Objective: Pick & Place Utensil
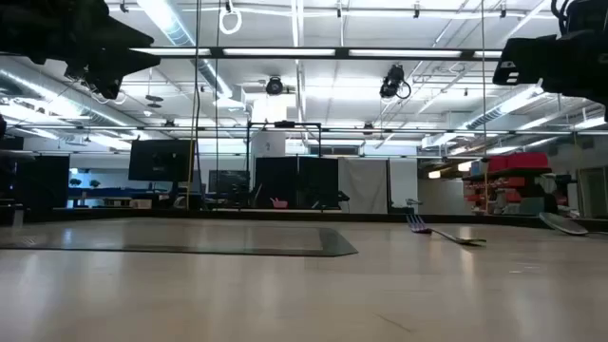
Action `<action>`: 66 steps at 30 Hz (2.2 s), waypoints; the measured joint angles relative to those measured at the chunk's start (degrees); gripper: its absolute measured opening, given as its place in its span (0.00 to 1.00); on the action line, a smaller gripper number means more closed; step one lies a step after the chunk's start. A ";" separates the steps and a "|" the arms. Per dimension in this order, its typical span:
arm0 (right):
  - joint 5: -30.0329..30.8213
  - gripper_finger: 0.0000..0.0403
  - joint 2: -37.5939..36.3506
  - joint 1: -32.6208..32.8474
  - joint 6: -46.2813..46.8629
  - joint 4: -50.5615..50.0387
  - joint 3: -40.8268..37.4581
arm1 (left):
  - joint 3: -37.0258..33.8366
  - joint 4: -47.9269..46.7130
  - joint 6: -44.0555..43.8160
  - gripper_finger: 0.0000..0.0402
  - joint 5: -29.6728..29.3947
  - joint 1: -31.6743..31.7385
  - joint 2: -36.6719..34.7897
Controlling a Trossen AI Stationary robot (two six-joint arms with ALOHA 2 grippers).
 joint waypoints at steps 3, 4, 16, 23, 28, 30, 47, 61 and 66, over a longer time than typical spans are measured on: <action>0.00 0.04 0.00 0.02 0.00 -0.02 0.00 | 0.00 0.00 0.00 0.40 0.00 0.00 0.02; 0.00 0.04 0.00 0.01 0.00 -0.02 0.00 | 0.00 0.00 0.00 0.40 0.00 -0.01 0.00; 0.00 0.04 0.00 0.00 0.00 -0.02 0.00 | 0.00 0.00 0.00 0.40 0.00 -0.01 0.02; 0.00 0.04 0.00 0.01 0.00 -0.02 0.00 | 0.00 0.00 0.00 0.40 0.00 -0.02 0.01; 0.00 0.04 0.00 0.01 0.00 -0.02 0.00 | 0.00 0.00 0.00 0.40 0.00 -0.01 0.02; 0.00 0.04 0.00 0.00 0.00 0.00 0.00 | 0.00 0.00 0.00 0.40 0.00 -0.01 0.01; 0.00 0.04 0.00 0.00 0.00 0.00 0.00 | 0.01 1.14 -4.00 0.40 -3.06 -0.02 0.00; 0.00 0.04 -0.01 0.00 0.00 -0.02 0.00 | 0.02 7.97 -15.92 0.40 14.06 -1.50 7.01; 0.00 0.04 0.00 0.02 0.00 -0.02 0.00 | 0.02 21.01 -17.70 0.40 14.82 -7.83 18.23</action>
